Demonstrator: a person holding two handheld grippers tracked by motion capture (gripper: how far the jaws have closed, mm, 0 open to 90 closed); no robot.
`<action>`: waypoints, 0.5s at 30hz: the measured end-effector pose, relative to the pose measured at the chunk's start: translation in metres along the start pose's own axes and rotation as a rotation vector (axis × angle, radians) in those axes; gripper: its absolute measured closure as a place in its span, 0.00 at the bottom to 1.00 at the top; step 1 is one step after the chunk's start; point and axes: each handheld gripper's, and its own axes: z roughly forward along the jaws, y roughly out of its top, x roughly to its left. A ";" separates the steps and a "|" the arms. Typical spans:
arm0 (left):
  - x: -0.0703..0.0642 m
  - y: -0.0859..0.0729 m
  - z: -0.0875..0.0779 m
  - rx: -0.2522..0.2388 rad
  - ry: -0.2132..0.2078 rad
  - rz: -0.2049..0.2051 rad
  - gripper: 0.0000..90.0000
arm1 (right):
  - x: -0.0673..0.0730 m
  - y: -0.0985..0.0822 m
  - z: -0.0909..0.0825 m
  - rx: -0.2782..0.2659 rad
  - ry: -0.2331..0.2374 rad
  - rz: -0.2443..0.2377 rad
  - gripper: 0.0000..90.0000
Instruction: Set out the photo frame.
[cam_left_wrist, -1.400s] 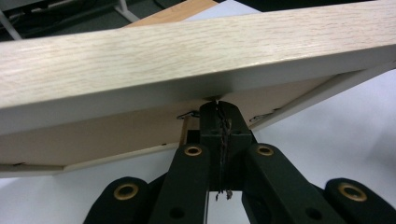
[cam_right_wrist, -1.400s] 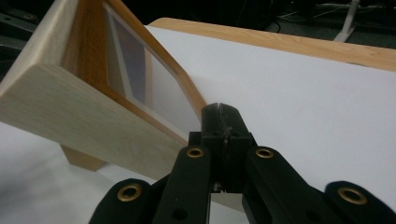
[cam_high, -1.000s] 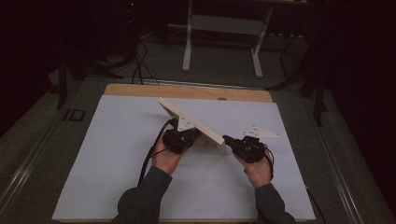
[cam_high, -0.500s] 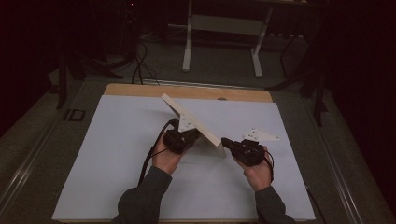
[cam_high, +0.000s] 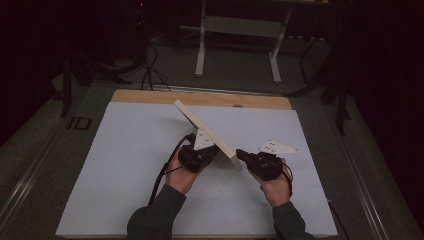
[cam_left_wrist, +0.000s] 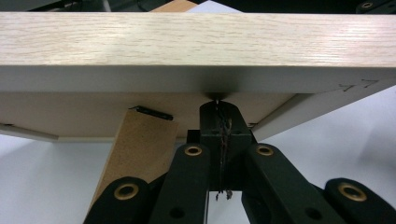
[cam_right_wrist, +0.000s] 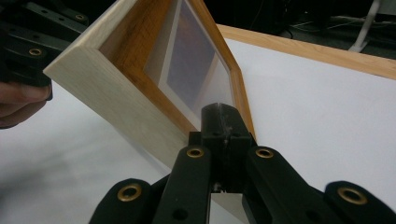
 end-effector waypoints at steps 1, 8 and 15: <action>0.001 0.000 0.000 -0.001 -0.004 -0.002 1.00 | 0.000 0.000 0.000 -0.002 0.001 0.000 1.00; 0.002 0.000 0.000 0.001 -0.006 0.013 1.00 | 0.002 0.000 -0.004 -0.009 0.004 -0.009 1.00; 0.006 0.001 -0.001 0.007 0.003 0.006 1.00 | 0.008 0.002 -0.001 -0.007 0.027 -0.033 1.00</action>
